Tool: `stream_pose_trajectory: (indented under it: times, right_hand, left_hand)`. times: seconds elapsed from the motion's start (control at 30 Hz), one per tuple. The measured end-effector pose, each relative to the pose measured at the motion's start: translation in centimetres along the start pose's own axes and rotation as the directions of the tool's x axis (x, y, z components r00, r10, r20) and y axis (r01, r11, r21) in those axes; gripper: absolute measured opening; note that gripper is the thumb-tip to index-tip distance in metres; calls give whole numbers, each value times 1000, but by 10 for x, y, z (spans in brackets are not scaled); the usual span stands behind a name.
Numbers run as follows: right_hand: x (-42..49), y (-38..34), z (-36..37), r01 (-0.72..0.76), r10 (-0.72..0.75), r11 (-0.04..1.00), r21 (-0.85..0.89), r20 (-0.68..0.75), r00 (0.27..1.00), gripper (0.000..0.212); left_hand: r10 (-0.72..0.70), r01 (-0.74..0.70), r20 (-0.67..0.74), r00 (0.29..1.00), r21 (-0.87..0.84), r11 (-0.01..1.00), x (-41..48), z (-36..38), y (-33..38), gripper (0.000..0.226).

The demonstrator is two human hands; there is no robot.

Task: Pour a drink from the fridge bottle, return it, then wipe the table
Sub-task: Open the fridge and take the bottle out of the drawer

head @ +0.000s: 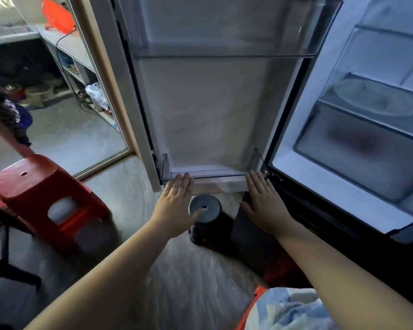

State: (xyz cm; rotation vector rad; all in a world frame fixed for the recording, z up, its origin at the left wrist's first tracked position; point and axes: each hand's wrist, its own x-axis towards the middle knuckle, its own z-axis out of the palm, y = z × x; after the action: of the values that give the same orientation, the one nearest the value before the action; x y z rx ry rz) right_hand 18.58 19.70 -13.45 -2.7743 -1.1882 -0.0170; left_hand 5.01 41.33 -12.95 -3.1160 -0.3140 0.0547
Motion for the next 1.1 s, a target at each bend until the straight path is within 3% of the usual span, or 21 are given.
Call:
stream_pose_trajectory:
  times: [0.33,0.53,0.63,0.77,0.87,0.93,1.1]
  right_hand:
    - [7,-2,10,-48,46,998,-36,-35,998,76]
    - [5,-13,21,-130,147,984,125,-139,979,72]
    - [6,-17,20,-166,201,969,186,-193,960,68]
    - [-1,-18,17,-212,249,953,216,-159,956,68]
    - [-15,-13,10,-340,421,863,373,-159,893,67]
    - [-27,-2,4,-415,524,799,434,-165,836,66]
    - [-48,35,-20,-568,773,563,600,-141,618,60]
  left_hand:
    - [97,-99,-31,995,-77,992,3,4,-18,91]
    - [244,-243,-6,970,-130,961,11,-18,-30,69]
    - [323,-319,3,947,-135,938,30,-21,-32,69]
    - [426,-415,108,898,-111,903,53,-18,-16,72]
    - [474,-470,155,867,-66,880,71,-22,7,73]
    - [515,-511,115,850,-60,857,85,-23,21,72]
    - [642,-637,64,764,-80,766,118,-38,67,91]
